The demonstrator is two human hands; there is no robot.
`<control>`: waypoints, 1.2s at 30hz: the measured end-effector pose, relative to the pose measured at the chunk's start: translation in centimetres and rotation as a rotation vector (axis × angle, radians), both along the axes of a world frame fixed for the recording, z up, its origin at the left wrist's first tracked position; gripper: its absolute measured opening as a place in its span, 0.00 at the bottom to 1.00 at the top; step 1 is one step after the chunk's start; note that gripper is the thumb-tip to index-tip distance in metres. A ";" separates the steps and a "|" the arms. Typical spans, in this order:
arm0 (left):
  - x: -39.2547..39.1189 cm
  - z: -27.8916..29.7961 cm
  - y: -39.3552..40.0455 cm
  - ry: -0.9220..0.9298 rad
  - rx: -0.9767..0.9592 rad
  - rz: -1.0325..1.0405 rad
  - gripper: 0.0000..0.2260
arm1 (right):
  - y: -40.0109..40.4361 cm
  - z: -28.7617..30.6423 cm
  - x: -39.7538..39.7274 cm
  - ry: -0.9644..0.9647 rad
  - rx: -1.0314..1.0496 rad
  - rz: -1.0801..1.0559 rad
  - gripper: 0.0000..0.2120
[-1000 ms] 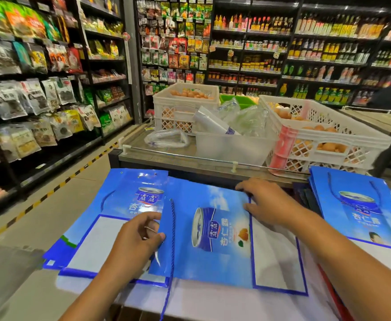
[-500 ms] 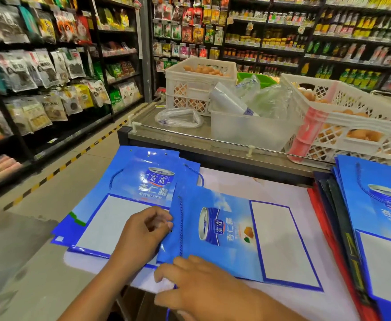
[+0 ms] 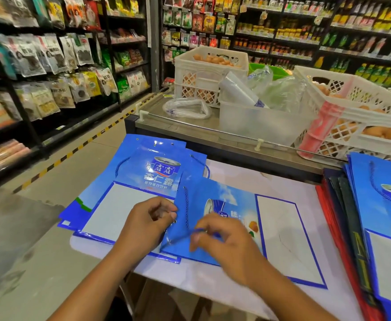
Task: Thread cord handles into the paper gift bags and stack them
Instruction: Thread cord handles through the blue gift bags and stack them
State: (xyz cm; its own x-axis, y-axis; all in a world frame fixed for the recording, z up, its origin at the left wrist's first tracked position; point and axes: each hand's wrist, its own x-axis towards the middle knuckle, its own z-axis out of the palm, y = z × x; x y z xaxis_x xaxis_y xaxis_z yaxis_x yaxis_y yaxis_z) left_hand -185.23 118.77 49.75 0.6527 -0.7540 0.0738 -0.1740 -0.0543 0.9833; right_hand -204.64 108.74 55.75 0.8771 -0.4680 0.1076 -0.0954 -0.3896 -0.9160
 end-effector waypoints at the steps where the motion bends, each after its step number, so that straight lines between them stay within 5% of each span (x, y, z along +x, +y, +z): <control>1: 0.0 0.0 0.0 0.003 -0.002 0.000 0.07 | -0.7 0.7 0.0 -0.056 0.100 -0.021 0.04; 4: -0.2 0.1 0.0 0.040 -0.007 -0.008 0.06 | -2.9 1.6 -0.2 -0.151 0.261 -0.093 0.07; 12: -0.4 0.6 0.6 -0.055 0.037 -0.067 0.07 | -6.0 -1.7 -0.1 0.275 0.095 -0.353 0.08; 21: -0.6 1.0 1.5 0.001 -0.013 -0.193 0.16 | -4.2 -2.7 1.4 -0.028 0.377 -0.253 0.09; 29: -1.0 1.1 0.9 -0.018 0.005 -0.195 0.18 | -2.6 -4.8 2.5 -0.047 0.146 -0.271 0.07; 36: -0.9 0.9 0.9 -0.150 0.091 -0.216 0.04 | -2.2 -5.4 2.1 -0.027 0.057 -0.220 0.05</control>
State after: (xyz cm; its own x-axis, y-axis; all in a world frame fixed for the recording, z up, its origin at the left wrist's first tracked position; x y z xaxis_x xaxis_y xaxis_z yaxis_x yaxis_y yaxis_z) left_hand -186.10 119.72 50.63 0.4634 -0.8823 0.0828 -0.3342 -0.0874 0.9384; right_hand -202.55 106.52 50.34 0.7506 -0.6535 0.0976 -0.1477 -0.3099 -0.9392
